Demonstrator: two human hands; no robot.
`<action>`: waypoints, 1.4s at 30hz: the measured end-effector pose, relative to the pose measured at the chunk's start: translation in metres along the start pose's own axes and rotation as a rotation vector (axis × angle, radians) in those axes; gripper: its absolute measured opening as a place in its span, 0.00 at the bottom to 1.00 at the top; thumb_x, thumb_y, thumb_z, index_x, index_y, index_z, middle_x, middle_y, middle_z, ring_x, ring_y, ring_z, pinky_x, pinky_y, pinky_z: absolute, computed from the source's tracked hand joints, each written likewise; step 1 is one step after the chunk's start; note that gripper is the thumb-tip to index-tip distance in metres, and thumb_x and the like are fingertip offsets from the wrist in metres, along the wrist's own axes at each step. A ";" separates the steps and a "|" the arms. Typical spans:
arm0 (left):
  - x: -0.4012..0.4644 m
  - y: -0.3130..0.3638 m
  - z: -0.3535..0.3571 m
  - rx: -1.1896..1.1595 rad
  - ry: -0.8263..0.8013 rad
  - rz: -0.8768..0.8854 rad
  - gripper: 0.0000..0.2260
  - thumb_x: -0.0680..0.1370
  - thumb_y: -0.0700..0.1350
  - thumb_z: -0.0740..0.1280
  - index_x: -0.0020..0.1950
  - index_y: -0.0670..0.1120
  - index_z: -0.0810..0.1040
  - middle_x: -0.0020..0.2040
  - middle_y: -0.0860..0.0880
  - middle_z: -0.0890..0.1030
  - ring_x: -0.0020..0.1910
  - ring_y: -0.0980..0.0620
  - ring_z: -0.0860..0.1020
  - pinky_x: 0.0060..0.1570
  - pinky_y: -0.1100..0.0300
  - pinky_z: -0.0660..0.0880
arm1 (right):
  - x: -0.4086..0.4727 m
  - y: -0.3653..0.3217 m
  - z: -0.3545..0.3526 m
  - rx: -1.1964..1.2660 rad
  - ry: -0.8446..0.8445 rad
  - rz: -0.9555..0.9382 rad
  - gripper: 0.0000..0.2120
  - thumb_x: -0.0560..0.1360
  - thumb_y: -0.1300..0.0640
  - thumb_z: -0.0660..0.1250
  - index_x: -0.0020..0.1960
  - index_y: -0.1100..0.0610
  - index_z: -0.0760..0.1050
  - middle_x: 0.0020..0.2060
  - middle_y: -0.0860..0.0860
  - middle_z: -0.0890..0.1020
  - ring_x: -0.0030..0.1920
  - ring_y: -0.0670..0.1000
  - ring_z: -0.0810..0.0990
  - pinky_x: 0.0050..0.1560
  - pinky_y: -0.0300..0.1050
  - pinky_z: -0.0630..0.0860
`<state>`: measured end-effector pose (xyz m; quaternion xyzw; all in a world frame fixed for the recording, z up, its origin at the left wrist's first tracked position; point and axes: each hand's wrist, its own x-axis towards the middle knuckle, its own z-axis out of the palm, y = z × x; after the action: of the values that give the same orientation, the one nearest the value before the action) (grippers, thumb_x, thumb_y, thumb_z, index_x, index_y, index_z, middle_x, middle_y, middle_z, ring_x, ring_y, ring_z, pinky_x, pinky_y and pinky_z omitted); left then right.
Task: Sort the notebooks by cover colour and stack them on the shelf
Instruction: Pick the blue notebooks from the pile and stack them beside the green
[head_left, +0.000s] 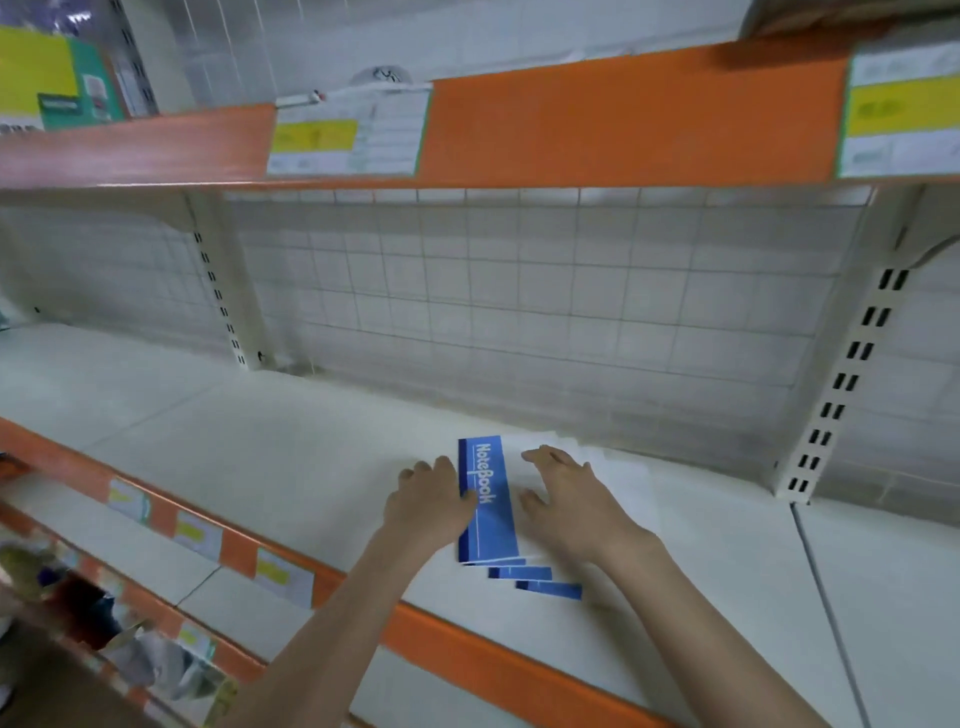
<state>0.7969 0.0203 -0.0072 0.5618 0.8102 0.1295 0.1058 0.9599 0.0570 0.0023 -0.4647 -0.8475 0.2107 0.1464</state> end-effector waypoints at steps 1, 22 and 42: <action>0.003 0.001 0.002 0.018 -0.015 0.001 0.20 0.80 0.55 0.58 0.64 0.41 0.67 0.62 0.42 0.71 0.63 0.43 0.68 0.59 0.50 0.71 | 0.002 0.000 0.000 -0.010 -0.001 0.009 0.24 0.80 0.56 0.55 0.75 0.55 0.57 0.74 0.51 0.59 0.74 0.49 0.58 0.75 0.50 0.45; 0.056 0.023 0.029 0.024 -0.059 0.046 0.39 0.66 0.67 0.71 0.66 0.42 0.65 0.61 0.45 0.71 0.61 0.46 0.68 0.54 0.59 0.66 | 0.011 0.021 0.001 -0.072 0.047 0.128 0.25 0.79 0.54 0.57 0.74 0.55 0.58 0.73 0.52 0.62 0.72 0.51 0.63 0.74 0.51 0.46; 0.053 0.025 0.005 -0.692 0.055 0.015 0.12 0.82 0.47 0.55 0.55 0.41 0.74 0.50 0.40 0.80 0.46 0.45 0.79 0.50 0.49 0.77 | 0.015 0.013 0.009 0.104 0.117 -0.050 0.28 0.77 0.64 0.57 0.76 0.56 0.55 0.73 0.51 0.63 0.70 0.50 0.64 0.62 0.22 0.56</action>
<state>0.8018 0.0787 -0.0054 0.4948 0.7167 0.4123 0.2674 0.9573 0.0734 -0.0111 -0.4468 -0.8367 0.2229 0.2249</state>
